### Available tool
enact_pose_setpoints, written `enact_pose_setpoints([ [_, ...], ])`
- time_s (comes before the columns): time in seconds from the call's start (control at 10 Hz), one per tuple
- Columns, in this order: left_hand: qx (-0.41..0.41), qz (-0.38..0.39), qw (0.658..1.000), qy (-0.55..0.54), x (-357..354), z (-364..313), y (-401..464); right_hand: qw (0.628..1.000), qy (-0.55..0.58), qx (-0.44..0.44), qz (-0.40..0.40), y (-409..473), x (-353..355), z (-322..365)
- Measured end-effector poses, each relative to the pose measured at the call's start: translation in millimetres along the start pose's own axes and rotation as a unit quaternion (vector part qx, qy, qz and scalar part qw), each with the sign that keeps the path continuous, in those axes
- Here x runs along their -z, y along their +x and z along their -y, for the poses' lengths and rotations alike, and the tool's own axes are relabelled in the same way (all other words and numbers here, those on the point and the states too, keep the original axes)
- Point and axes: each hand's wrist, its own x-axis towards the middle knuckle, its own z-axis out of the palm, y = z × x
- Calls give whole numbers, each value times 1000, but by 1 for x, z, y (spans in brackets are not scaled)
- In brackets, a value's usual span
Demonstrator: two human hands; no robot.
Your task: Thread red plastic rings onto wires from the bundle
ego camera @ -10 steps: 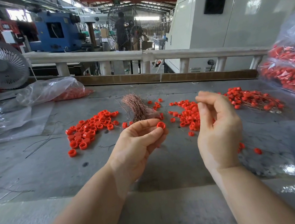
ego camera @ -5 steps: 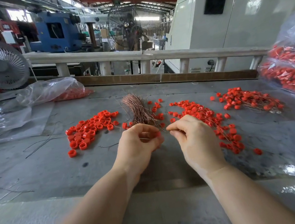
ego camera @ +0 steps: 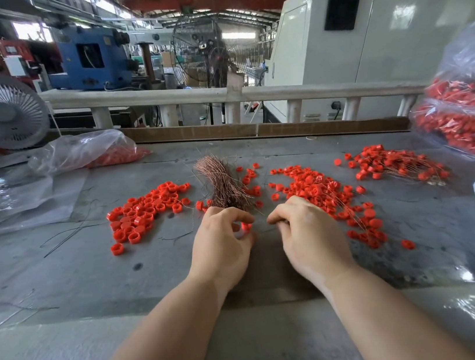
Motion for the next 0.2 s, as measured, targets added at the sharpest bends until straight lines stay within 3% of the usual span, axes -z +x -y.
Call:
enact_pose_setpoints([
  [0.2,-52,16,996,71,1,-3,-8,1000,-12,18,-9,-8,6,6],
])
